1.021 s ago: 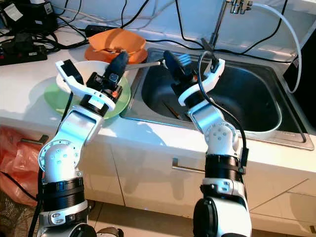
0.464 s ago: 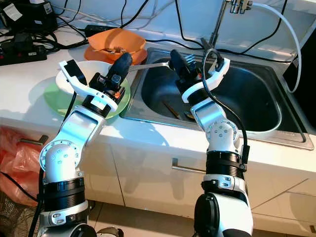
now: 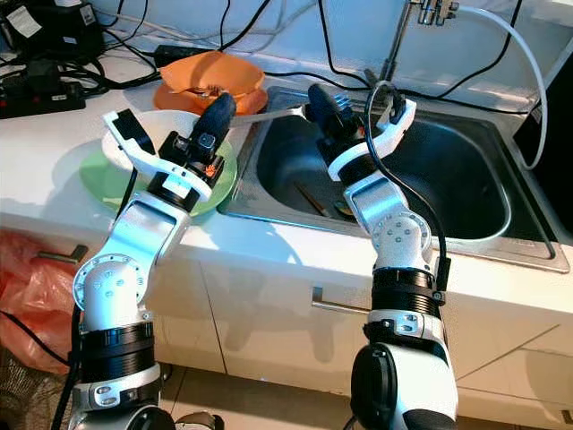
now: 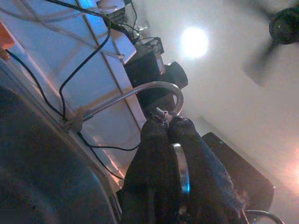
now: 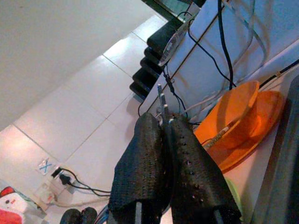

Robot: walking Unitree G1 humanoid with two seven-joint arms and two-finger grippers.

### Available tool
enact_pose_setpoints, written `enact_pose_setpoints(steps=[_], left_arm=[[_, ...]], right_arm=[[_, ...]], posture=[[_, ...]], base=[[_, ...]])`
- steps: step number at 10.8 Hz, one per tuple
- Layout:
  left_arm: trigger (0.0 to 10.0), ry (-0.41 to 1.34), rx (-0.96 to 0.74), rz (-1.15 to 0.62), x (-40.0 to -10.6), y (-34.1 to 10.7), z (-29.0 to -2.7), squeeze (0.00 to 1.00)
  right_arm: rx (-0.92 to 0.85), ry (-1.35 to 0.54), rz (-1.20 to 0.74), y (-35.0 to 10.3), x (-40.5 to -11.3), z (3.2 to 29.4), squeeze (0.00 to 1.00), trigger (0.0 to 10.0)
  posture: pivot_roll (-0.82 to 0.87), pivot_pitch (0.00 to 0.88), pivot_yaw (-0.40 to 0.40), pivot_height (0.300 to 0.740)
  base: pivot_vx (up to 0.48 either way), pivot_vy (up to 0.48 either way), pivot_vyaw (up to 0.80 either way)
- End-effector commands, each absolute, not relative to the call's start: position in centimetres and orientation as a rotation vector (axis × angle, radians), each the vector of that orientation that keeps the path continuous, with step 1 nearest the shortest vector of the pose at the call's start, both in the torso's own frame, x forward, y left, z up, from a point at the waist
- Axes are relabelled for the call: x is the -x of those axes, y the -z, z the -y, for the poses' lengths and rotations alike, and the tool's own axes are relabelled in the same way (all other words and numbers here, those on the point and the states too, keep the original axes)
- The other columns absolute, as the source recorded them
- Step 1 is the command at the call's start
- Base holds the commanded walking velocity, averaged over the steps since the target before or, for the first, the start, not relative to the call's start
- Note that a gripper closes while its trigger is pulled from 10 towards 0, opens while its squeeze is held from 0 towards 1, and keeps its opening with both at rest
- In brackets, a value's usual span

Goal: Kitchen organization

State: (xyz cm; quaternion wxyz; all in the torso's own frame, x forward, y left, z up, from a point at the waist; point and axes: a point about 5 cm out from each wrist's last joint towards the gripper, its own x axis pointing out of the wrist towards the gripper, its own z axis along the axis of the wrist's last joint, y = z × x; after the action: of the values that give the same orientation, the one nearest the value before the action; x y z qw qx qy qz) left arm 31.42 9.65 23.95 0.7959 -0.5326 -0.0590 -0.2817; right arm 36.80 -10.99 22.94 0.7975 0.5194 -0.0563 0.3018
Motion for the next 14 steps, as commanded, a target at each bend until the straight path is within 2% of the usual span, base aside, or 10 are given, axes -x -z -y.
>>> enact_pose_setpoints(steps=[1, 2, 3, 6, 7, 8, 10, 11, 12, 14], left_arm=[[0.0, 0.619, 1.115, 0.097, -31.6, -24.0, -8.6, 0.0], [2.4, 0.572, 1.095, 0.105, -32.2, -24.2, -8.9, 0.96], [10.0, 0.576, 1.053, 0.097, -32.4, -24.1, -8.9, 1.0], [10.0, 0.561, 0.927, 0.06, -32.8, -23.5, -9.1, 1.0], [10.0, 0.554, 0.919, 0.056, -32.8, -23.3, -9.2, 1.0], [10.0, 0.547, 0.793, 0.007, -32.7, -22.3, -8.9, 1.0], [10.0, 0.562, 0.732, 0.009, -32.5, -22.2, -8.7, 1.0], [10.0, 0.601, 0.64, 0.002, -32.3, -22.1, -8.4, 1.0], [10.0, 0.642, 0.449, -0.002, -32.0, -21.7, -8.0, 1.0], [10.0, 0.651, 0.248, -0.001, -31.9, -21.1, -7.7, 1.0]], right_arm=[[-1.09, -0.648, 0.175, -24.2, -37.0, 11.5, 0.0, 0.0], [-1.099, -0.64, 0.189, -24.7, -37.2, 11.7, 0.0, 0.0], [-1.093, -0.633, 0.198, -24.8, -37.3, 12.0, 0.0, 0.0], [-1.063, -0.369, 0.24, -24.9, -38.6, 14.1, 0.0, 0.0], [-1.056, -0.337, 0.24, -24.9, -38.8, 14.4, 0.0, 0.0], [-0.986, -0.2, 0.247, -24.4, -39.3, 16.1, 0.0, 0.0], [-0.944, -0.107, 0.251, -23.8, -39.6, 17.5, 0.0, 0.0], [-0.869, -0.046, 0.246, -23.4, -39.7, 18.6, 0.0, 0.0], [-0.721, 0.003, 0.229, -22.8, -39.8, 19.5, 0.0, 0.0], [-0.404, 0.045, 0.172, -21.1, -39.8, 20.0, 0.0, 0.0]], posture=[[0.12, 0.008, -0.069, 0.74], [0.11, 0.0, -0.064, 0.74], [0.11, 0.017, -0.058, 0.74], [0.12, 0.02, -0.057, 0.74], [0.12, 0.02, -0.057, 0.74], [0.12, 0.02, -0.061, 0.74], [0.12, 0.021, -0.06, 0.74], [0.13, 0.023, -0.061, 0.74], [0.13, 0.022, -0.061, 0.74], [0.13, 0.025, -0.057, 0.74]], base=[[0.0, 0.0, 0.0], [0.0, 0.0, 0.0], [0.0, 0.0, 0.0], [0.0, 0.0, 0.0], [0.0, 0.0, 0.0], [0.0, 0.0, 0.0], [0.0, 0.0, 0.0], [0.0, 0.0, 0.0], [0.0, 0.0, 0.0], [0.0, 0.0, 0.0]])
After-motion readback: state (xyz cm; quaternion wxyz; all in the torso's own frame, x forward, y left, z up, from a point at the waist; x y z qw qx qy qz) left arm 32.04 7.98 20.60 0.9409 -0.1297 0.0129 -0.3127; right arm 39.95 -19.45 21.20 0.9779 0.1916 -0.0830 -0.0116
